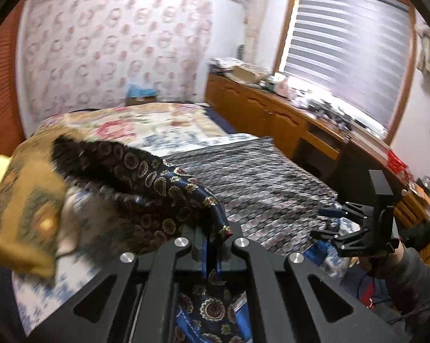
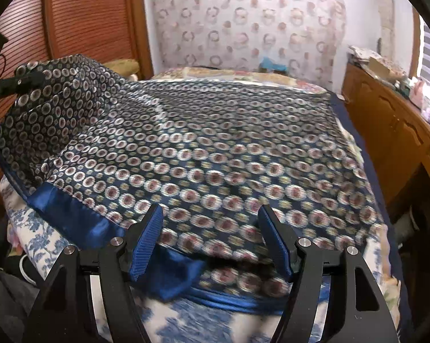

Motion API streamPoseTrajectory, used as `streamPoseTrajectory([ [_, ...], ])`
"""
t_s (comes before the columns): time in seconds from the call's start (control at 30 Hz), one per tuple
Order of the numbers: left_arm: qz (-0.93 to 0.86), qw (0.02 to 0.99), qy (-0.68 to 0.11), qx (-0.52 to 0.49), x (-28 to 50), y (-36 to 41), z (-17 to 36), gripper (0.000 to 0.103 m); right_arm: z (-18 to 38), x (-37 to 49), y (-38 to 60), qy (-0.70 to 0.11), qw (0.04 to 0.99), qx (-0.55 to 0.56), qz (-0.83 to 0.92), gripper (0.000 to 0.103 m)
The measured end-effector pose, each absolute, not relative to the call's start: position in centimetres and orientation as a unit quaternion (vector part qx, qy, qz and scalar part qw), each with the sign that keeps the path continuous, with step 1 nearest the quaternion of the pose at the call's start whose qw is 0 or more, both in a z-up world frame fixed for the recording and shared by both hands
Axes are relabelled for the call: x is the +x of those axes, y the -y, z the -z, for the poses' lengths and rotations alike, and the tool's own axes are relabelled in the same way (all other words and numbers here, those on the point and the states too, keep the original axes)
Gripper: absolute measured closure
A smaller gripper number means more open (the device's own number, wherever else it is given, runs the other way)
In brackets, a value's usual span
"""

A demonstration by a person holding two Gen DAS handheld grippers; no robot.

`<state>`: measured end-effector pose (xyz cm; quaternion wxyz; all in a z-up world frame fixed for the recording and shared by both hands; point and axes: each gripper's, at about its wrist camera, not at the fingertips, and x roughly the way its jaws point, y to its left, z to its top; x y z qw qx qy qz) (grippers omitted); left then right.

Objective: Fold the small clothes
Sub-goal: 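Grasp the fabric edge with the left tool and lift it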

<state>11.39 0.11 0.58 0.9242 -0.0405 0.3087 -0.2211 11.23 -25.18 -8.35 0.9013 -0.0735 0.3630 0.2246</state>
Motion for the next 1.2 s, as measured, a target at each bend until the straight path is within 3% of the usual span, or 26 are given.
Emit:
streamPoseTrajectory([
  [0.73, 0.364, 0.873, -0.322, 0.041, 16.2, 19.4, -4.1, 0.103, 6.8, 8.8, 35.0, -0.346, 0.92, -0.016, -0.184, 0.033],
  [1.2, 0.367, 0.864, -0.341, 0.058, 18.0, 24.2, -4.1, 0.103, 5.6, 7.2, 38.5, -0.337, 0.927, 0.006, -0.164, 0.033],
])
